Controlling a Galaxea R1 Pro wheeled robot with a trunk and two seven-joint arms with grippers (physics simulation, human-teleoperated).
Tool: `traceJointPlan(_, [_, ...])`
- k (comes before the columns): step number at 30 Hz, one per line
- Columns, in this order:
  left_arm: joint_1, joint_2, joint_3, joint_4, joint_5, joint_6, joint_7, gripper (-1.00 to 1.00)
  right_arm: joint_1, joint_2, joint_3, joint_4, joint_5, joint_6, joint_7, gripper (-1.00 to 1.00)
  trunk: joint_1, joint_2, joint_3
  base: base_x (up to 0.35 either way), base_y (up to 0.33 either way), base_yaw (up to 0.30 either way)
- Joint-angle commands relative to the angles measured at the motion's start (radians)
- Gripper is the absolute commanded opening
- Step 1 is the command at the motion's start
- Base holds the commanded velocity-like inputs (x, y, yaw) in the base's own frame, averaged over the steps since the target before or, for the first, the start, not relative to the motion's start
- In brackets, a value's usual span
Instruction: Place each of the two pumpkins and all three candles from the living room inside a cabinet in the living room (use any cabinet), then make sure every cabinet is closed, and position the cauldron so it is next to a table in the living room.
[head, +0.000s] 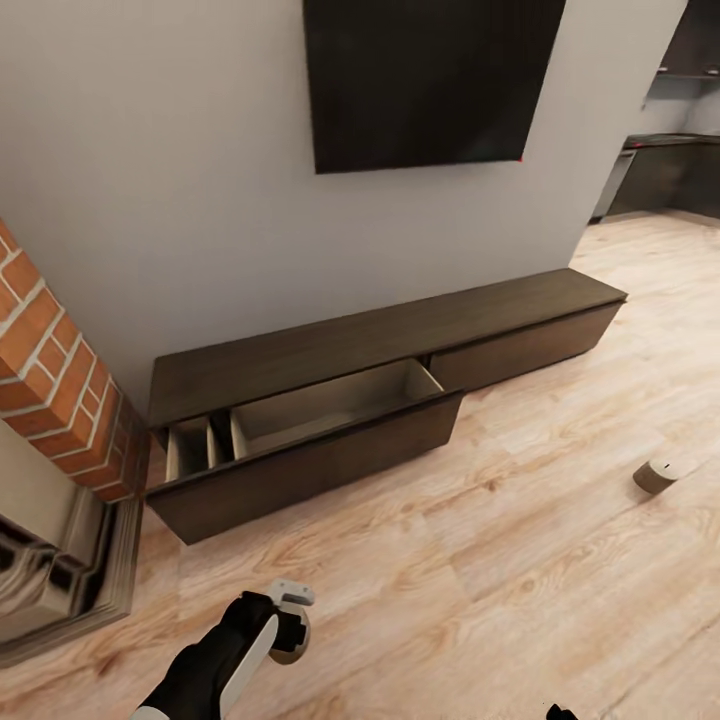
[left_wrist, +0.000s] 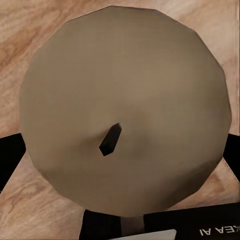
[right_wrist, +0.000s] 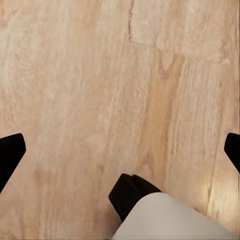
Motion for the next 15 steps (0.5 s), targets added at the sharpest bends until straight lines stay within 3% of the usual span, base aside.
traceJointPlan(1, [-0.001,-0.001,-0.003,-0.001,0.009,0.003,0.009,-1.00,0.000,0.001,-0.007,-0.001,-0.004,0.007,-0.003,1.00,0.000,0.000,0.000,0.000,0.000,-0.273])
traceJointPlan(15, [-0.001,-0.016,-0.003,-0.002,0.009,0.004,0.009,-1.00,0.000,0.002,-0.020,0.002,-0.006,0.007,-0.001,1.00,0.000,0.000,0.013,0.000,0.000,-0.268])
